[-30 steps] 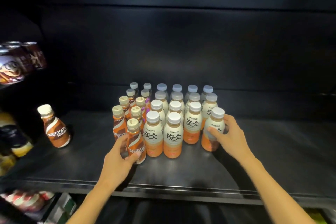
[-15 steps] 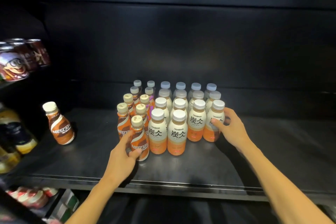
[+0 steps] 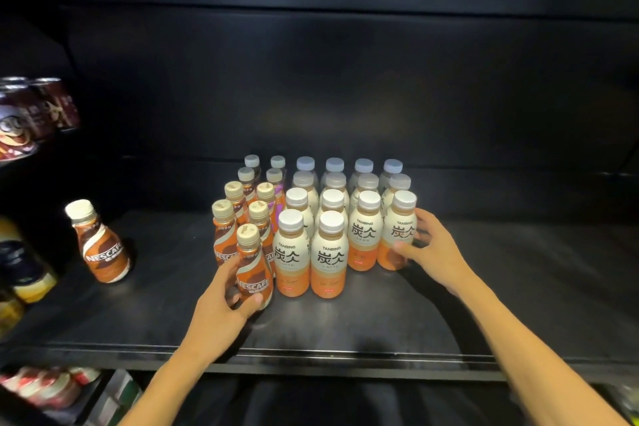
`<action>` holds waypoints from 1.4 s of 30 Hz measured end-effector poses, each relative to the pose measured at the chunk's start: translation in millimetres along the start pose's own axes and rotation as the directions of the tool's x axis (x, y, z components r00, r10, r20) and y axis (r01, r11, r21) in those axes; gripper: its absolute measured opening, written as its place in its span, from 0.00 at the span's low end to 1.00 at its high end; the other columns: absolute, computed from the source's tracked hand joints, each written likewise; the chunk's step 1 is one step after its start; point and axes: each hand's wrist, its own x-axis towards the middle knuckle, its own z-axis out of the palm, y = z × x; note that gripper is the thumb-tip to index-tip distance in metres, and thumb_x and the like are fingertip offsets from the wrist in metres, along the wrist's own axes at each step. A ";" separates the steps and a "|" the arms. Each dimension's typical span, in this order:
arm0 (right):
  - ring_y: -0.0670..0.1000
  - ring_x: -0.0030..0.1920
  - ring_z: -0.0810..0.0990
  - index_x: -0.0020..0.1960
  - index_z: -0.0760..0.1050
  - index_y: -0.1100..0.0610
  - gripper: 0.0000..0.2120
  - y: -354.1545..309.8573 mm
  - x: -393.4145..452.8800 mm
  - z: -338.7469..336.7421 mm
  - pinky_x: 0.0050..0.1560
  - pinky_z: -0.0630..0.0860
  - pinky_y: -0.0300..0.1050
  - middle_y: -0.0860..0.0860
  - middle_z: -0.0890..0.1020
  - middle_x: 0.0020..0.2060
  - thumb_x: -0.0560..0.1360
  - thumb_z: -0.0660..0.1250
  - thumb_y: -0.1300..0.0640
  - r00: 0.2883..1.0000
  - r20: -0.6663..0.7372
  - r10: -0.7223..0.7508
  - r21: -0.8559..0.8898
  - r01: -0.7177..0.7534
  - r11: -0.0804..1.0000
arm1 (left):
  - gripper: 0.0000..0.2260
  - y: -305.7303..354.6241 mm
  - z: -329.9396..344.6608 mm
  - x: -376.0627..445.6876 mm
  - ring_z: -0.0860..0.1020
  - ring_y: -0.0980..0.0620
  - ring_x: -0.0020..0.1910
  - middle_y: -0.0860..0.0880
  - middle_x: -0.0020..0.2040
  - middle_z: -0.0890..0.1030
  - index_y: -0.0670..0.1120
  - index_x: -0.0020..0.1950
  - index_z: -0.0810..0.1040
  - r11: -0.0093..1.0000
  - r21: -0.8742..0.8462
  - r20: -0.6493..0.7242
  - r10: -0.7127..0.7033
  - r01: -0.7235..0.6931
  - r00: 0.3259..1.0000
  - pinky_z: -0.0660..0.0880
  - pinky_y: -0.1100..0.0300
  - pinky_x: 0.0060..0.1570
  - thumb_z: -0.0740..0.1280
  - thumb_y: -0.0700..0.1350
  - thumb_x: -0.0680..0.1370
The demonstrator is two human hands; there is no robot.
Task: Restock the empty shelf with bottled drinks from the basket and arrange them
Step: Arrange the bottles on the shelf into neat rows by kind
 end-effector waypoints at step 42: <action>0.47 0.65 0.74 0.75 0.64 0.55 0.37 10.2 -11.9 27.5 0.62 0.72 0.43 0.52 0.75 0.71 0.73 0.79 0.52 0.992 -0.120 0.037 -0.060 -0.044 0.997 | 0.31 -4.7 14.1 -2.0 0.73 0.58 0.65 0.59 0.65 0.74 0.52 0.75 0.66 0.999 0.031 -0.020 -0.029 0.029 0.999 0.69 0.57 0.68 0.74 0.39 0.76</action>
